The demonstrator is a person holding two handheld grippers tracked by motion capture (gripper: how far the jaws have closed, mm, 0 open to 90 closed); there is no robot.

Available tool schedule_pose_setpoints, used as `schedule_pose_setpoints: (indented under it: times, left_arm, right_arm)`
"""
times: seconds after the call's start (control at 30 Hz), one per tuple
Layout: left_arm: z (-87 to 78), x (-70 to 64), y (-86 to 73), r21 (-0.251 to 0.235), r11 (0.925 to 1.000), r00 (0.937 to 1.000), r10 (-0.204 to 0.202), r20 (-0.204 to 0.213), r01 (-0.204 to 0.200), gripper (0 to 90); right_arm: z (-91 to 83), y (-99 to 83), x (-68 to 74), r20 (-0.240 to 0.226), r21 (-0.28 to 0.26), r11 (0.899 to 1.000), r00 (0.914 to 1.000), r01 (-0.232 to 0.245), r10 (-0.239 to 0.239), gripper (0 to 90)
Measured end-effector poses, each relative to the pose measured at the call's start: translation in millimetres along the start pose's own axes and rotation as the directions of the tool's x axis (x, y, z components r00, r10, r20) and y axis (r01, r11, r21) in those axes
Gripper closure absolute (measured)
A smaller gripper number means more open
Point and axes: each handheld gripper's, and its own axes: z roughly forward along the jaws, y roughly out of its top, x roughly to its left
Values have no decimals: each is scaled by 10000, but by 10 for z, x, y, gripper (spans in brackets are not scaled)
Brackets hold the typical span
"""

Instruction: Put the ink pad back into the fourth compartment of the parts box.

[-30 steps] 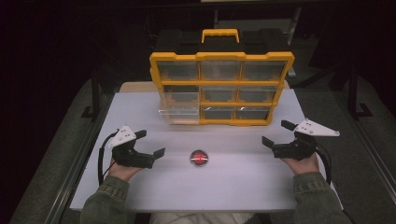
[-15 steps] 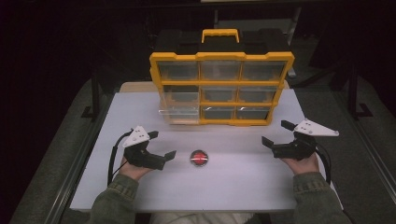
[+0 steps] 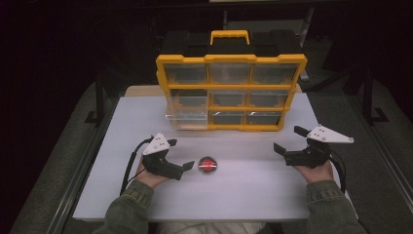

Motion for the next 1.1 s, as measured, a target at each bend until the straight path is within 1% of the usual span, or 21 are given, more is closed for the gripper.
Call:
schedule_pose_setpoints:
  times: [0.07, 0.17, 0.3, 0.33, 0.43, 0.53, 0.57, 0.6, 0.63, 0.67, 0.77, 0.9, 0.93, 1.0, 1.07, 1.1]
  left_arm:
    - [63, -11, 3, 222, 9997, 9999, 72, 111, -75, 0]
    - [100, -18, 3, 316, 9995, 9998, 90, 198, -96, 0]
    - [176, -27, -13, 582, 9977, 9990, 326, 320, -344, 0]
    - [232, -32, -35, 829, 9957, 9986, 380, 367, -409, 0]
    - [315, -61, -64, 1118, 9919, 9970, 550, 552, -610, 0]
    - [377, -83, -71, 1196, 9902, 9953, 635, 726, -719, 0]
    - [377, -83, -71, 1196, 9902, 9953, 635, 726, -719, 0]
    - [415, -91, -69, 1231, 9894, 9941, 665, 853, -768, 0]
    - [415, -91, -69, 1231, 9894, 9941, 665, 853, -768, 0]
    - [454, -102, -68, 1279, 9884, 9929, 700, 958, -820, 0]
    - [495, -118, -66, 1351, 9867, 9915, 759, 1054, -899, 0]
    - [592, -148, -68, 1493, 9827, 9880, 915, 1244, -1098, 0]
    - [638, -153, -76, 1553, 9812, 9869, 947, 1307, -1147, 0]
    - [657, -154, -81, 1578, 9813, 9873, 899, 1312, -1103, 0]
    - [706, -148, -105, 1718, 9786, 9860, 898, 1406, -1137, 0]
    - [706, -148, -105, 1718, 9786, 9860, 898, 1406, -1137, 0]
  right_arm:
    - [-4, -4, -3, 7, 22, 10000, 10000, -21, 21, 0]
    - [-2, -7, -5, -7, 56, 10000, 10000, -36, 36, 0]
    - [6, -12, -1, -59, 92, 9999, 10000, -73, 73, 0]
    - [12, -18, 1, -73, 159, 9999, 10000, -63, 64, 0]
    - [20, -21, 6, -55, 237, 9997, 10000, 5, -3, 0]
    - [19, -19, 2, -22, 222, 9997, 10000, 35, -34, 0]
    - [19, -19, 2, -22, 222, 9997, 10000, 35, -34, 0]
    - [14, -19, 0, 25, 237, 9997, 10000, 24, -25, 0]
    - [12, -19, -1, 39, 240, 9997, 10000, 17, -18, 0]
    - [11, -18, 0, 55, 239, 9997, 10000, 24, -26, 0]
    - [9, -18, 3, 69, 249, 9997, 10000, 35, -37, 0]
    - [13, -23, 5, 40, 342, 9994, 10000, 83, -85, 0]
    - [13, -24, 4, 39, 351, 9993, 9999, 91, -93, 0]
    - [13, -24, 4, 26, 367, 9993, 9999, 104, -105, 0]
    - [10, -22, 5, 37, 369, 9992, 9999, 129, -131, 0]
    - [7, -20, 3, 36, 358, 9993, 9999, 139, -140, 0]
